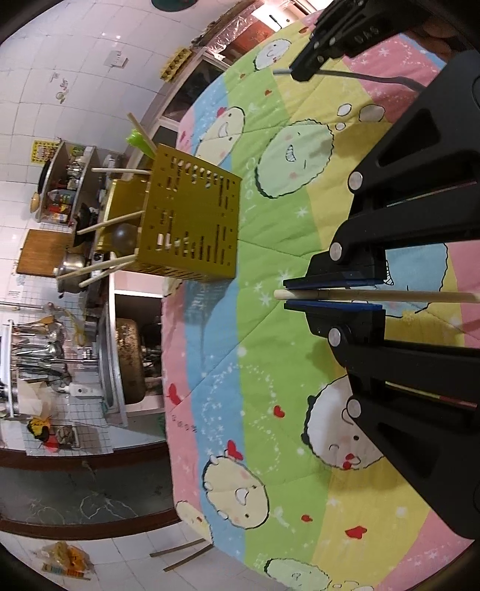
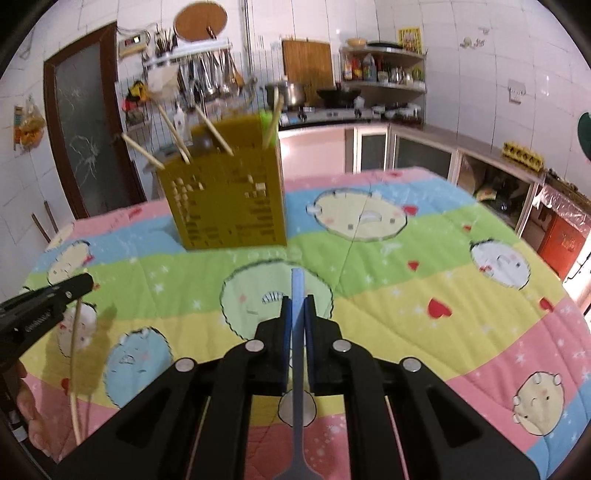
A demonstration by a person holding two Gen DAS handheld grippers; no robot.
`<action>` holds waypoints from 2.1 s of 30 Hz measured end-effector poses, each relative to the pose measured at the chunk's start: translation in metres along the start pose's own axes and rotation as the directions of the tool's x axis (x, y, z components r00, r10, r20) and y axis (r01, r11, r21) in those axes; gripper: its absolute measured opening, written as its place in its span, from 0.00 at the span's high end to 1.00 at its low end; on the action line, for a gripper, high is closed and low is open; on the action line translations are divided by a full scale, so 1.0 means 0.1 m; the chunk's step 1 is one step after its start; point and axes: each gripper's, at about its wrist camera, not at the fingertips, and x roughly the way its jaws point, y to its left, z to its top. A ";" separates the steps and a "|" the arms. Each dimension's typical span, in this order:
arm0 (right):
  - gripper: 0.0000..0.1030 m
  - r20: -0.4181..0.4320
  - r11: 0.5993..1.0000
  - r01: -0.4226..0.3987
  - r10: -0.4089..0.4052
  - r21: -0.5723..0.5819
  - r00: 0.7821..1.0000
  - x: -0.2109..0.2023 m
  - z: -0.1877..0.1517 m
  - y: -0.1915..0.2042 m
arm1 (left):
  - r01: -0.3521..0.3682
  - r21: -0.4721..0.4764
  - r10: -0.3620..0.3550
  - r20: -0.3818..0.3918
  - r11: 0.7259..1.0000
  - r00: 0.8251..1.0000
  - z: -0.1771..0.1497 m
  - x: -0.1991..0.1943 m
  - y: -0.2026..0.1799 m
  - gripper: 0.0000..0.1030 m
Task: Organize utensils
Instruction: 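Lift and carry the chopstick in the left tool toward the holder while the right tool carries the blue spoon, then lower the left tool's chopstick into the holder while the right tool lowers the blue spoon in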
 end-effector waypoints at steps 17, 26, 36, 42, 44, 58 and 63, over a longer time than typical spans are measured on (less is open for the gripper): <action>0.93 0.168 1.000 -0.021 0.024 -0.021 0.985 -0.61 -0.04 -0.03 | 0.002 -0.002 -0.002 0.170 1.000 0.986 -0.07 -0.71 0.08 0.96; 0.93 0.199 0.999 -0.031 0.034 -0.020 0.979 -0.76 -0.06 -0.06 | 0.006 -0.019 -0.001 0.241 1.000 0.970 -0.08 -1.02 0.16 0.96; 0.93 0.234 0.999 -0.034 0.042 -0.038 0.971 -0.81 0.15 -0.04 | 0.016 -0.011 -0.012 0.295 1.000 0.955 0.13 -1.09 0.10 0.96; 0.93 0.244 0.998 -0.030 0.043 -0.053 0.969 -0.76 0.33 0.02 | 0.033 0.011 -0.035 0.332 0.999 0.943 0.36 -1.10 0.00 0.96; 0.93 0.250 0.998 -0.031 0.043 -0.054 0.967 -0.75 0.39 0.04 | 0.041 0.024 -0.047 0.343 0.999 0.938 0.45 -1.10 -0.05 0.96; 0.93 0.317 0.995 -0.051 0.076 -0.089 0.945 -0.61 1.28 0.25 | 0.071 0.046 -0.084 0.439 0.996 0.895 1.53 -1.02 -0.27 0.96; 0.93 0.351 0.994 -0.074 0.098 -0.081 0.931 -0.47 1.83 0.31 | 0.098 0.015 -0.094 0.459 0.995 0.883 2.02 -0.82 -0.31 0.96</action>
